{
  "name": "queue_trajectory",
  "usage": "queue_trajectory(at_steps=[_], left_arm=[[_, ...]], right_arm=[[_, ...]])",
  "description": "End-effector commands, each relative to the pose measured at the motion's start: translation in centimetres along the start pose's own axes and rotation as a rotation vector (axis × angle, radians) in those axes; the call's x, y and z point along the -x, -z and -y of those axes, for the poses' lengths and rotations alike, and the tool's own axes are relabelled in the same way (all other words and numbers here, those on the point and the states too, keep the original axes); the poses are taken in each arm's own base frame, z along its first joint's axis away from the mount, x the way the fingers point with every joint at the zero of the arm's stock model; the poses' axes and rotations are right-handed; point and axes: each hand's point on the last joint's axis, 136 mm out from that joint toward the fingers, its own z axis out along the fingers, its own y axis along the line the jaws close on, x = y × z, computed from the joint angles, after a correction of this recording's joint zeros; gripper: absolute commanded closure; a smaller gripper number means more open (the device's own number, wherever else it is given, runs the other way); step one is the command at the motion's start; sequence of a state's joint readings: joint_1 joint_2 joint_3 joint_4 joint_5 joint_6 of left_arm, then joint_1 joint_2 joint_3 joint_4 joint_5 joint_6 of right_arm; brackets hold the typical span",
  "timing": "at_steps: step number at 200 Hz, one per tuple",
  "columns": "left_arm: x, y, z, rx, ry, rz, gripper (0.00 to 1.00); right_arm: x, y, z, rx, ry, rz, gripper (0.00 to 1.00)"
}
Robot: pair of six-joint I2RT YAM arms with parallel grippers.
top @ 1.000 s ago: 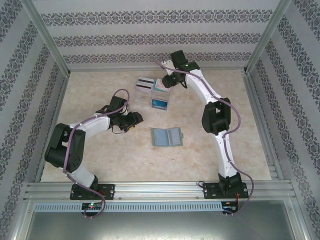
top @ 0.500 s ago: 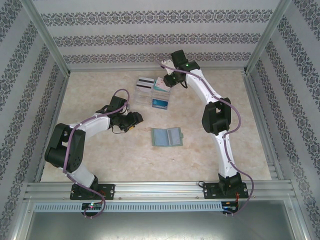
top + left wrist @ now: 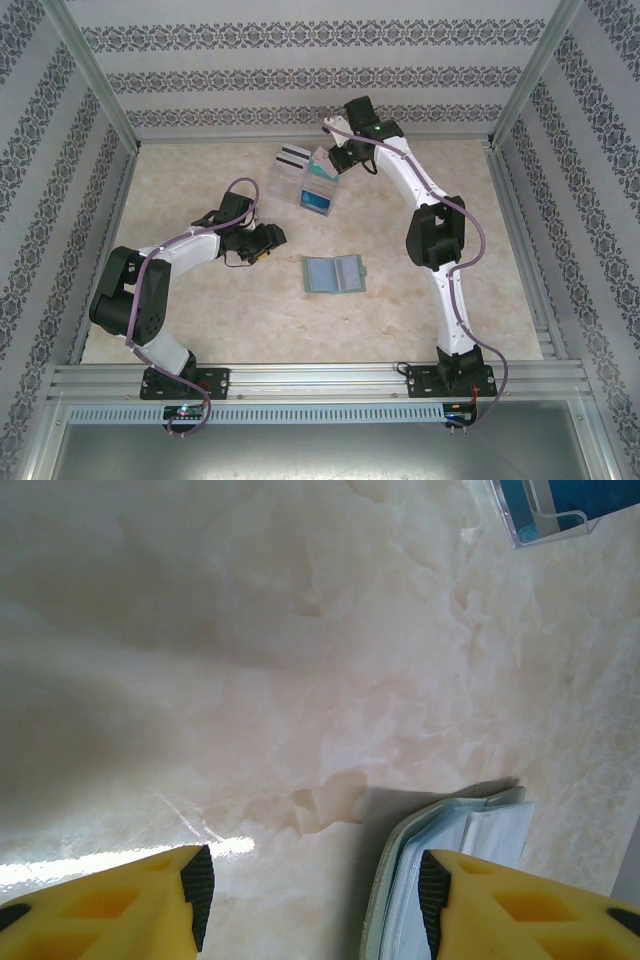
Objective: Put the credit cards into the card holder
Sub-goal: Pick up the credit card from the storage box.
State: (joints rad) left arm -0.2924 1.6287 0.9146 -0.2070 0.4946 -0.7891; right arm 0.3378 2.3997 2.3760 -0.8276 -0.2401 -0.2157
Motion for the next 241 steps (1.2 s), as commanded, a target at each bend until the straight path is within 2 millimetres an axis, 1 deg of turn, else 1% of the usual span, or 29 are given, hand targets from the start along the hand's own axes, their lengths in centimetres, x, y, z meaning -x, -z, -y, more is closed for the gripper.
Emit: queue_trajectory(at_steps=[1,49,79,108,131,145,163,165,171,192,220,241], left_arm=[[0.4,0.1,0.5,-0.025,-0.009,0.015,0.42],[0.5,0.1,0.7,-0.028,-0.011,0.015,0.42],[0.6,0.4,1.0,-0.035,-0.011,0.021,0.42],[1.1,0.6,2.4,-0.093,-0.015,0.033,0.42],[2.0,0.8,4.6,-0.197,-0.012,0.055,0.41],[2.6,1.0,6.1,-0.269,-0.009,0.069,0.41],[3.7,1.5,8.3,-0.365,-0.022,0.096,0.41],[3.8,1.5,8.6,-0.376,-0.027,0.101,0.41],[4.2,1.7,9.2,-0.403,-0.032,0.111,0.41],[5.0,2.6,11.2,-0.5,-0.043,0.138,0.41],[6.1,4.3,14.5,-0.695,-0.076,0.184,0.42],[6.7,5.5,16.5,-0.812,-0.093,0.201,0.44]], right_arm=[[1.8,3.0,-0.1,0.042,-0.011,0.066,1.0],[2.5,4.2,-0.8,0.189,-0.092,0.119,1.0],[3.1,5.5,-1.2,0.301,-0.162,0.163,1.0],[3.6,6.9,-1.7,0.397,-0.22,0.208,1.0],[3.8,8.3,-2.3,0.458,-0.264,0.241,1.0],[4.1,9.5,-3.2,0.509,-0.29,0.258,1.0],[3.6,10.8,-4.3,0.56,-0.333,0.284,1.0],[3.2,10.7,-4.4,0.567,-0.346,0.275,1.0],[2.9,11.0,-4.8,0.58,-0.36,0.278,1.0],[1.6,12.7,-6.1,0.624,-0.409,0.296,1.0],[-0.3,14.7,-8.5,0.72,-0.472,0.311,1.0],[-2.0,15.4,-10.0,0.757,-0.512,0.297,1.0]])
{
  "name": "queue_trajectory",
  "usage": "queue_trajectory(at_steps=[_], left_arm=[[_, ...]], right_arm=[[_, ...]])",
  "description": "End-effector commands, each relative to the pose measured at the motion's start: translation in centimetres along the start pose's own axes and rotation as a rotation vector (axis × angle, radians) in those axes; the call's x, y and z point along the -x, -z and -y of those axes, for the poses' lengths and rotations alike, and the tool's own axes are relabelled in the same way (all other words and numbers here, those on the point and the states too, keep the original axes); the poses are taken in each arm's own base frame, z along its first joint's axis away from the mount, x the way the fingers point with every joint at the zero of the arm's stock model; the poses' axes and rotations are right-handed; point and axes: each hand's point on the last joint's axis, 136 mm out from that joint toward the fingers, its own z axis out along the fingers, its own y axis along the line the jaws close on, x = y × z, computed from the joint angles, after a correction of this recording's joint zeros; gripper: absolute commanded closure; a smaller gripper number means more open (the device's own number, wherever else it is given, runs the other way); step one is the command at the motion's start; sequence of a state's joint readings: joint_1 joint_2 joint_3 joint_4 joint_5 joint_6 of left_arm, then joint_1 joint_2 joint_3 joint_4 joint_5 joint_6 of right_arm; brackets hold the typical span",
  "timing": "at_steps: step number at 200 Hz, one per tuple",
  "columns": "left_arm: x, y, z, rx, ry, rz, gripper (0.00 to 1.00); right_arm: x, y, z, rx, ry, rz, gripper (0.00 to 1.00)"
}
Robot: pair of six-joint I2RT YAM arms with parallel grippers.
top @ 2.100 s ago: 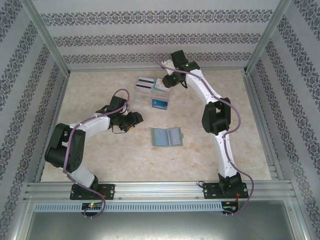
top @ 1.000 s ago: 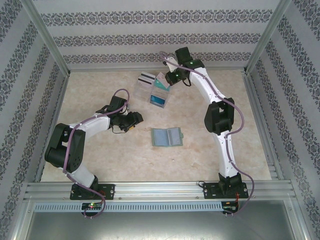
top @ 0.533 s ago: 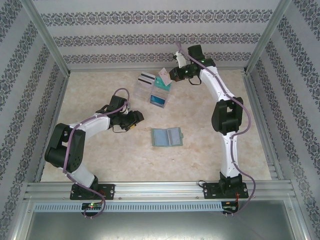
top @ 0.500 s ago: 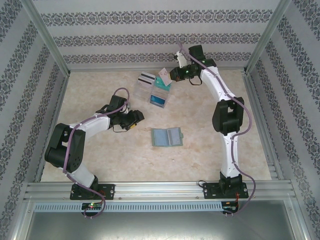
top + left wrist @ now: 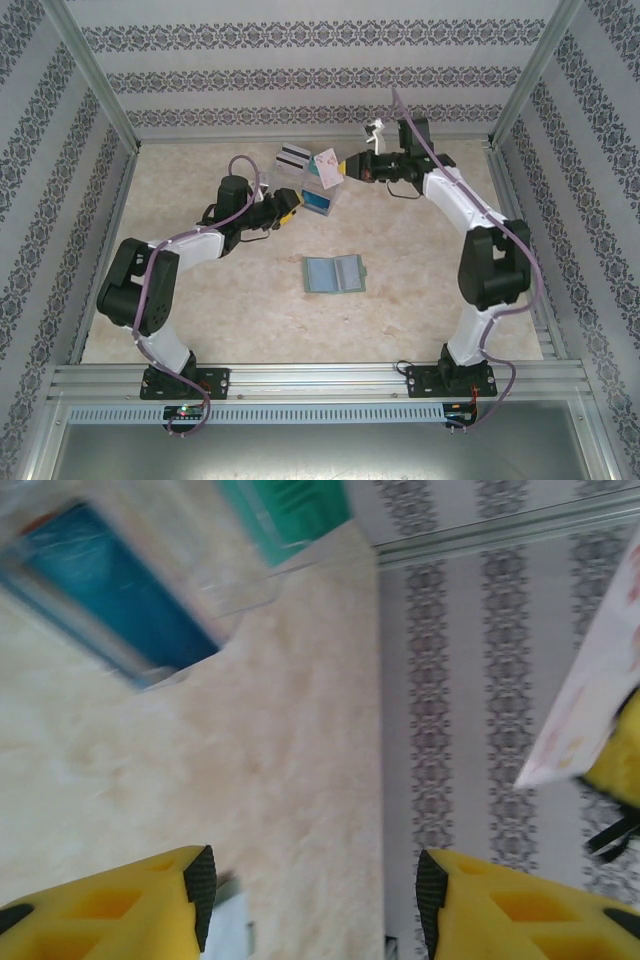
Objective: Put the credit cards into the card holder
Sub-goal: Pick up the credit card from the storage box.
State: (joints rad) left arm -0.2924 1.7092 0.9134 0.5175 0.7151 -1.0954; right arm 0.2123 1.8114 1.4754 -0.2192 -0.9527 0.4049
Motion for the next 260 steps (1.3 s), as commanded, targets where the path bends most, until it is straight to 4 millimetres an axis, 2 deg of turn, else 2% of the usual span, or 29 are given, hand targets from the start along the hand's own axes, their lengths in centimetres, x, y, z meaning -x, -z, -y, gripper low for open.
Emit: queue_trajectory(at_steps=[1,17,38,85,107,139,153,170,210,260], left_arm=[[1.6,0.3,5.5,-0.25,-0.054,0.037,0.44],[1.9,0.4,6.9,-0.319,-0.062,0.049,0.45],[2.1,0.2,7.6,-0.345,-0.063,0.045,0.46],[1.6,-0.9,9.5,-0.393,-0.075,0.001,0.53],[1.4,-0.9,9.7,-0.394,-0.079,-0.007,0.65],[1.2,-0.7,9.4,-0.369,-0.091,-0.002,1.0],[1.2,-0.7,9.3,-0.363,-0.095,-0.002,1.0],[1.1,-0.7,9.5,-0.365,-0.098,-0.007,1.0],[0.8,-0.9,9.8,-0.373,-0.101,-0.016,1.0],[0.8,-0.7,10.2,-0.383,-0.104,-0.021,1.0]], right_arm=[[-0.7,0.7,-3.3,0.116,-0.012,0.028,1.0],[-2.0,0.8,-3.3,0.111,-0.036,0.021,1.0],[-3.0,0.6,-3.3,0.126,-0.064,0.011,1.0],[-4.2,-1.6,-4.5,0.178,-0.077,-0.02,1.0],[-4.3,-1.9,-3.9,0.171,-0.091,-0.021,1.0],[-4.2,-1.7,-3.2,0.16,-0.112,-0.009,1.0],[-4.0,-1.6,-3.0,0.16,-0.129,-0.001,0.78],[-3.7,-1.7,-3.5,0.192,-0.14,0.001,0.71],[-3.4,-2.5,-4.3,0.232,-0.144,-0.009,0.71],[-4.2,-3.2,-3.2,0.213,-0.166,-0.032,0.7]])
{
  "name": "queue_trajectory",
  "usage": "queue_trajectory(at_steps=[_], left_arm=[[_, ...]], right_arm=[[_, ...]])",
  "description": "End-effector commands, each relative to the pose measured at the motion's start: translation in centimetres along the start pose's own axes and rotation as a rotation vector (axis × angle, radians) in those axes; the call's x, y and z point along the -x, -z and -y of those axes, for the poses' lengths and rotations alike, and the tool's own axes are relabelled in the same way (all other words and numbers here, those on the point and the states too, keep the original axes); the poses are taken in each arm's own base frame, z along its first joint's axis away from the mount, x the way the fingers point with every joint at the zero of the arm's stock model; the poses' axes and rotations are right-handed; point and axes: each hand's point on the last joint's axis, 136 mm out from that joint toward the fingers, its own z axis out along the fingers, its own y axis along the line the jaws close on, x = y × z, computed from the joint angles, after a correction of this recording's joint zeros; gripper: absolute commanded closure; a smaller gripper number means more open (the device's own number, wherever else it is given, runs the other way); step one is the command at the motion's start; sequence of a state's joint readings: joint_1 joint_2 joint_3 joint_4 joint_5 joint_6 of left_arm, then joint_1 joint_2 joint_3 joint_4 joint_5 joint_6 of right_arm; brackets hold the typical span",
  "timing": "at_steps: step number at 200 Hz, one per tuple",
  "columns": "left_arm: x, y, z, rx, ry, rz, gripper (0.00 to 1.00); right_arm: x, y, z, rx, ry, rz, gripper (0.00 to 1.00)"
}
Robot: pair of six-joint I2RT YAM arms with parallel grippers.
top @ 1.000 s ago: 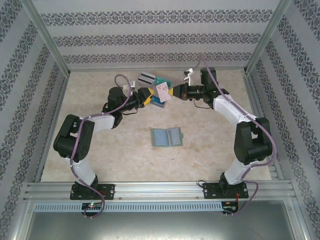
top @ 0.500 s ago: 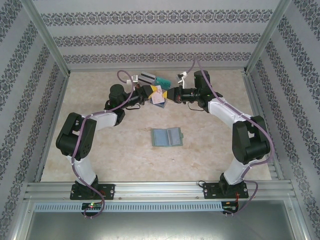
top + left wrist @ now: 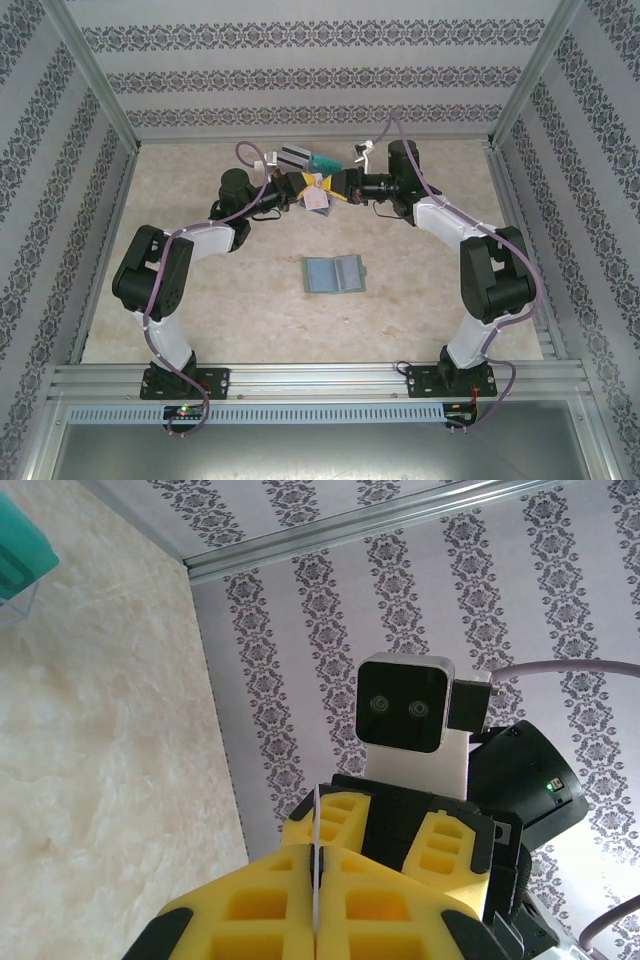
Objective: Put the credit cards into the card holder
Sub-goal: Pick up the credit card from the storage box.
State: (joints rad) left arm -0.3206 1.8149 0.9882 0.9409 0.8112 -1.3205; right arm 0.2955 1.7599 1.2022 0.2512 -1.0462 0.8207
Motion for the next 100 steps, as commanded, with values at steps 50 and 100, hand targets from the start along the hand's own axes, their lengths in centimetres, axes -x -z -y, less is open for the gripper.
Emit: queue_trajectory(at_steps=[50,100], left_arm=[[-0.4,-0.1,2.9,-0.058,-0.073,-0.021,1.0],[-0.3,-0.2,3.0,-0.059,-0.069,-0.015,1.0]], right_arm=[[0.3,0.6,1.0,-0.004,-0.003,0.011,0.68],[0.4,1.0,1.4,-0.017,-0.004,0.027,0.67]])
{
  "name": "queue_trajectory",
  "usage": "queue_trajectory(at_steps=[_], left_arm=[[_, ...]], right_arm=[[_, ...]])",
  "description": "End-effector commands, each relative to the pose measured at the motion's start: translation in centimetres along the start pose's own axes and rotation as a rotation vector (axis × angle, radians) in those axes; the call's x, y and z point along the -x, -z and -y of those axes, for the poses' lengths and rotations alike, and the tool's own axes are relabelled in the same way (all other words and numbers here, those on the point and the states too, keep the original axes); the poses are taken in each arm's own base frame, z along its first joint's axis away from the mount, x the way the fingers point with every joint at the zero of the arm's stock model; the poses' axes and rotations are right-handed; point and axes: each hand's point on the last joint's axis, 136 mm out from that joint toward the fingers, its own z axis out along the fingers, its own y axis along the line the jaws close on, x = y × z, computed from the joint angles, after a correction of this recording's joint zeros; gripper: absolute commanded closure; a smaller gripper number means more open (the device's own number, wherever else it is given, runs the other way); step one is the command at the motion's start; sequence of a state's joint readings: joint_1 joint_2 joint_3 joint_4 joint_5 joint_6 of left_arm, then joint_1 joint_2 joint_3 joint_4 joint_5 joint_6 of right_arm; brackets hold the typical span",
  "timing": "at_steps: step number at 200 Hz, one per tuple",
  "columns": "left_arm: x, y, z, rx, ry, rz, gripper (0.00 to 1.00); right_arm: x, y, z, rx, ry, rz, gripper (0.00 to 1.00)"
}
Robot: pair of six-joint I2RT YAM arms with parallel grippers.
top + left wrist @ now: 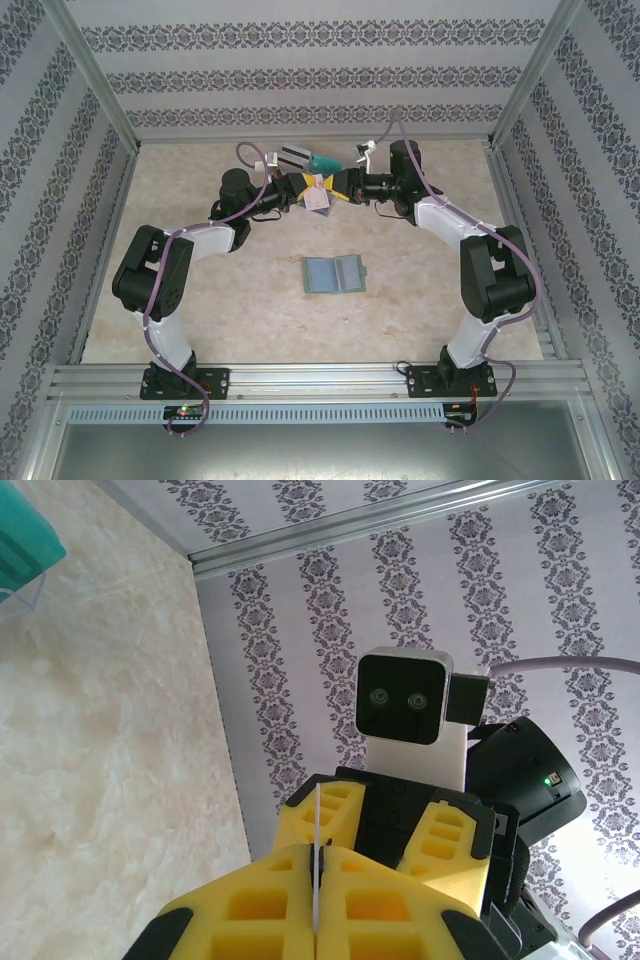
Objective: Put the credit cards into the card holder
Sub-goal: Pick up the credit card from the storage box.
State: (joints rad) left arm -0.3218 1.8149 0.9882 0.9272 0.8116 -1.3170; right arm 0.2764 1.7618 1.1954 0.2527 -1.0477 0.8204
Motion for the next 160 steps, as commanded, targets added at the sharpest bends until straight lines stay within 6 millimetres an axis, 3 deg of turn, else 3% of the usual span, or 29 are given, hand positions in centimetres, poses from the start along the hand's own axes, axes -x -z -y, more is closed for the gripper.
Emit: queue_trajectory(at_steps=[1,43,103,106,120,125,160], left_arm=[[-0.2,-0.1,3.2,-0.068,-0.075,-0.01,1.0],[-0.5,-1.0,3.2,-0.075,-0.071,-0.028,1.0],[-1.0,-1.0,2.5,-0.042,-0.074,-0.038,1.0],[-1.0,-0.9,2.4,-0.035,-0.073,-0.04,0.97],[-1.2,-0.7,1.6,0.012,-0.076,-0.048,0.64],[-1.4,-0.6,1.2,0.039,-0.078,-0.052,0.58],[-4.4,2.9,-3.8,0.327,-0.111,-0.109,0.53]], right_arm=[[0.1,0.4,0.8,-0.007,0.006,0.013,0.67],[-0.5,-0.8,-0.1,0.025,0.011,-0.034,0.69],[-0.8,-0.3,0.1,0.016,0.01,-0.032,0.98],[-0.9,-0.2,0.2,0.014,0.01,-0.031,0.98],[-1.6,0.3,0.5,-0.001,0.003,-0.038,0.99],[-2.0,0.6,0.7,-0.009,-0.001,-0.037,0.99],[-7.3,2.5,4.4,-0.125,-0.07,-0.069,0.99]])
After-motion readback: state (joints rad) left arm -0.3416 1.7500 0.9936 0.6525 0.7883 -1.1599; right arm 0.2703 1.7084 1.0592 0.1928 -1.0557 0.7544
